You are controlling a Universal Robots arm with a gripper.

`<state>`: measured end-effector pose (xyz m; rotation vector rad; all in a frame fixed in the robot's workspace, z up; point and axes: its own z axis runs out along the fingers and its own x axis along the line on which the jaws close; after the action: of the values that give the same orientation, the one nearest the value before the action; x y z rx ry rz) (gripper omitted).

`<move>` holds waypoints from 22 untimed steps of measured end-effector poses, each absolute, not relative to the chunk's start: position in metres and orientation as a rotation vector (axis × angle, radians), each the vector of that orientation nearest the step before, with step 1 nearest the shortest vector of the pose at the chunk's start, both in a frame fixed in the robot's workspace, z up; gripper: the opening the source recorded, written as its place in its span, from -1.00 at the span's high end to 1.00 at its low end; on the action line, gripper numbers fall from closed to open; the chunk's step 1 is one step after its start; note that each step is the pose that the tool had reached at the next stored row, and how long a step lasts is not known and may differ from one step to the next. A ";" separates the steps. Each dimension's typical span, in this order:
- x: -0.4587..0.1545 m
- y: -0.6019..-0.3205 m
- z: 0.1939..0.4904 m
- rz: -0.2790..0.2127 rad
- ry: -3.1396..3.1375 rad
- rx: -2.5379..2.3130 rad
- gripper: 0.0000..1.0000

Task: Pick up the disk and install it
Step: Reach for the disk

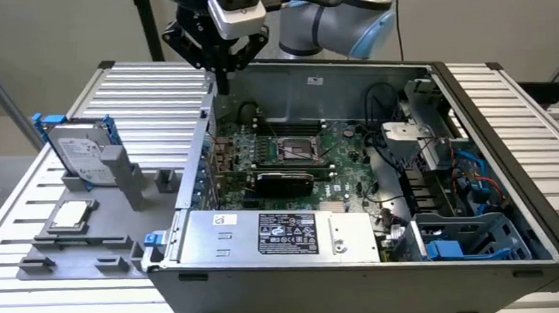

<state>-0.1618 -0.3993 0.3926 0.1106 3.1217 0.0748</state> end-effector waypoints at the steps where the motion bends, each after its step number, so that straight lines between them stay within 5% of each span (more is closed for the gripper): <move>1: -0.166 -0.399 0.393 0.075 3.122 0.111 1.00; 22: -0.262 -0.399 0.391 0.071 3.136 0.112 1.00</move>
<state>-0.2615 -0.3992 0.3910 0.1116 3.1361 0.0707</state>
